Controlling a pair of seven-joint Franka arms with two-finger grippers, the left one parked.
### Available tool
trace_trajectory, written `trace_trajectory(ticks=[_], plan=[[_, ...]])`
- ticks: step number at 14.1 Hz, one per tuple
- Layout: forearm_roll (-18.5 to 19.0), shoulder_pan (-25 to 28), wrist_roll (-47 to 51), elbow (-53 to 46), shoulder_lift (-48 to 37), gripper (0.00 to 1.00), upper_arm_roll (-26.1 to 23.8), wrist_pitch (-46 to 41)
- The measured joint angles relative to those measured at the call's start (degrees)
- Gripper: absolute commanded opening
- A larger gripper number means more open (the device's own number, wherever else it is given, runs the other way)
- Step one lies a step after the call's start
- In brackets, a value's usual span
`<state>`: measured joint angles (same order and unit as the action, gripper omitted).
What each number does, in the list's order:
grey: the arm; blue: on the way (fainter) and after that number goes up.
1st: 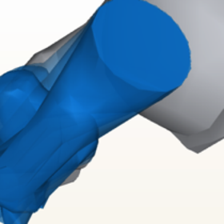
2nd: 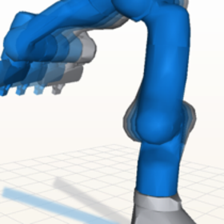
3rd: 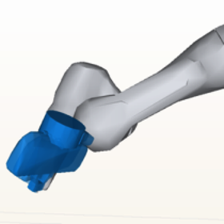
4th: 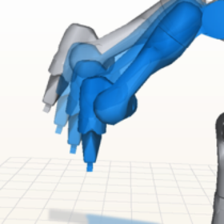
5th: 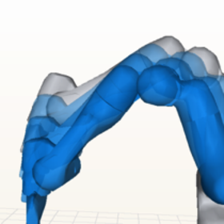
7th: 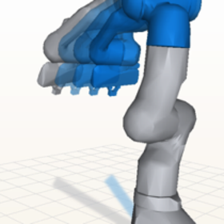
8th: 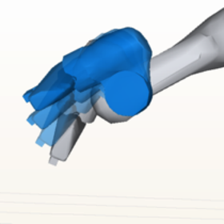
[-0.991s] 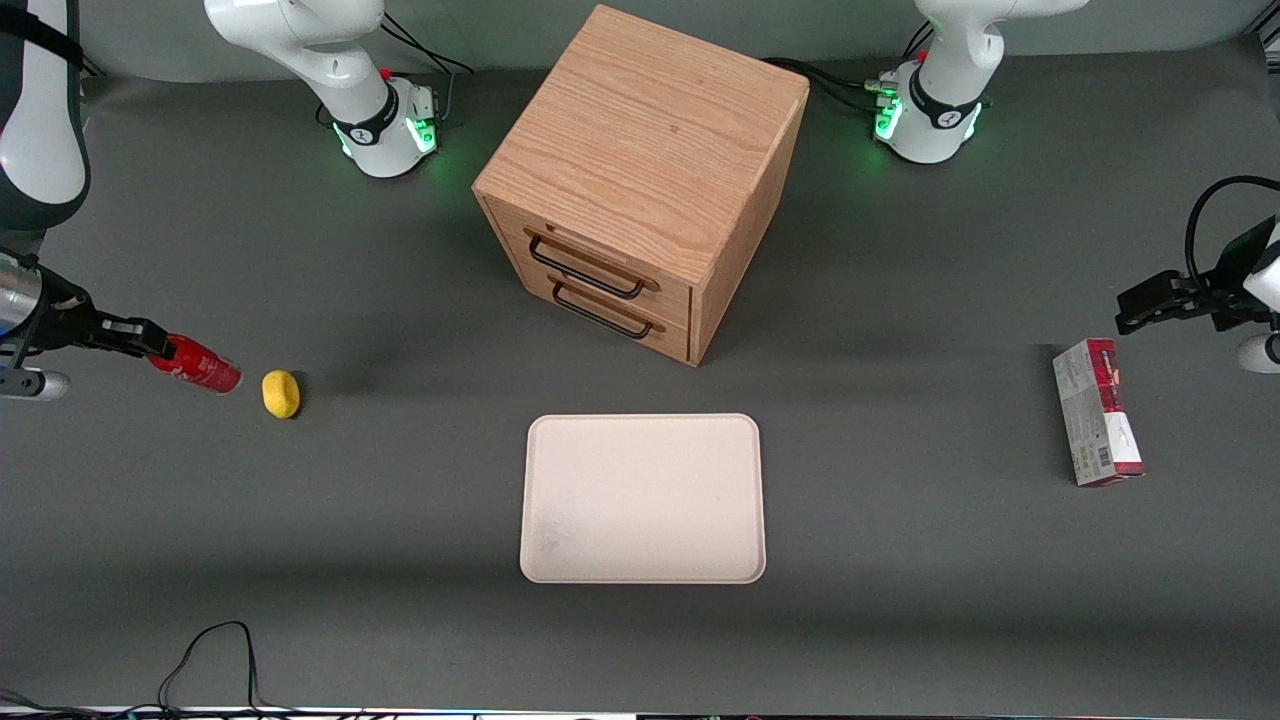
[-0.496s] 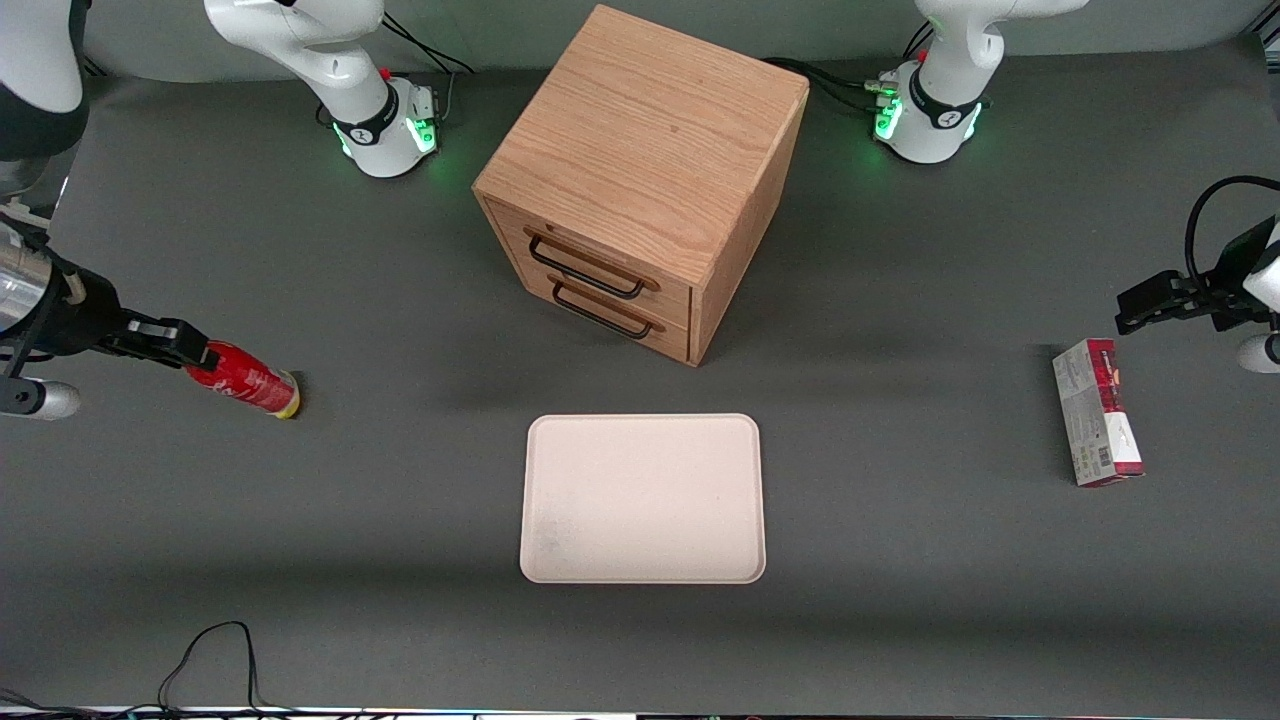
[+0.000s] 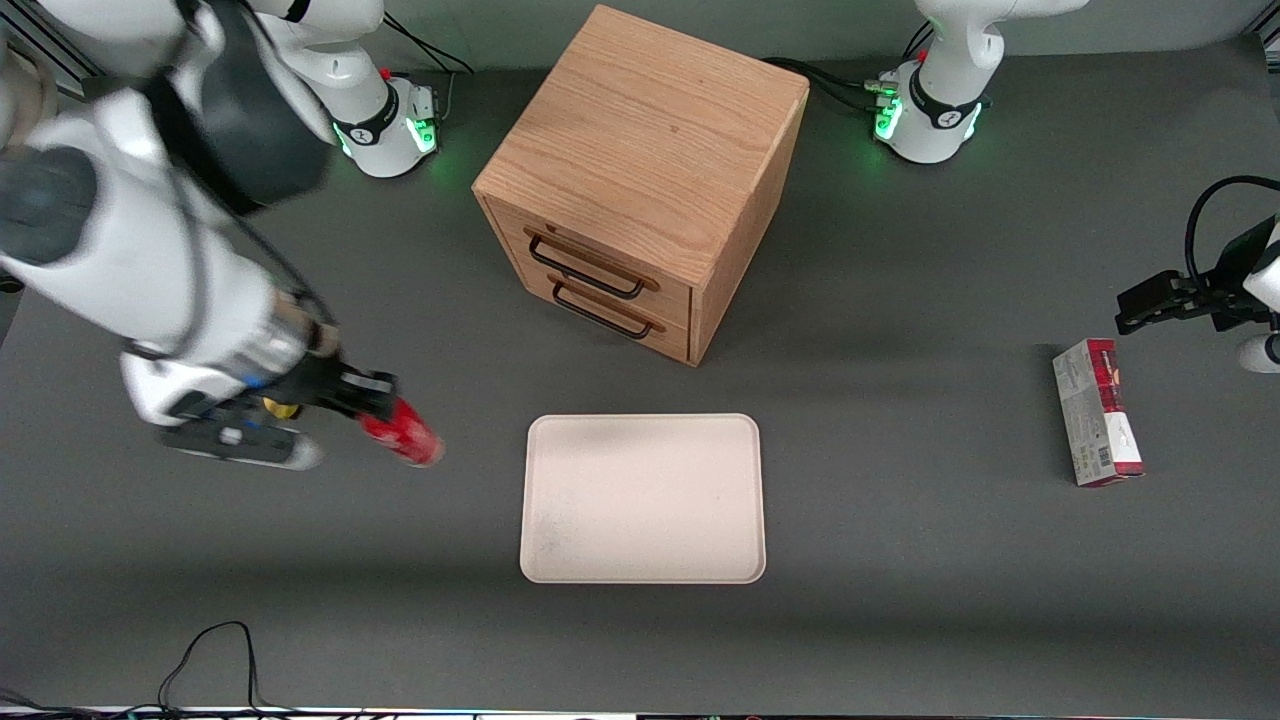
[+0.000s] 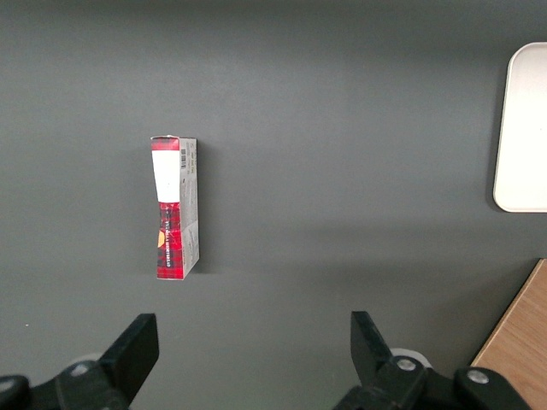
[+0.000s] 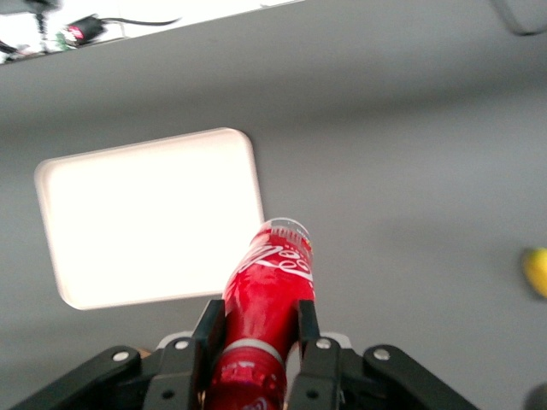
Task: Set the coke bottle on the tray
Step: 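Lift the bottle and carry it toward the cream tray, then lower the bottle onto the tray and open the right gripper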
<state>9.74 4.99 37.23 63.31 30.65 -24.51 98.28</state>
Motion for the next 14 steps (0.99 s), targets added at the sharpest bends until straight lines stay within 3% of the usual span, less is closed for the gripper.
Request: trace_trajectory(ticks=[5, 9, 14], plan=[[0.96, 3.02, 1.46, -1.02, 9.44, 0.00, -0.86, 11.52], [6.86, 3.55, 1.46, -1.17, 16.47, 0.00, -0.87, 19.08], [8.33, 3.34, 0.13, -1.39, 22.18, 0.00, -0.41, 25.51]])
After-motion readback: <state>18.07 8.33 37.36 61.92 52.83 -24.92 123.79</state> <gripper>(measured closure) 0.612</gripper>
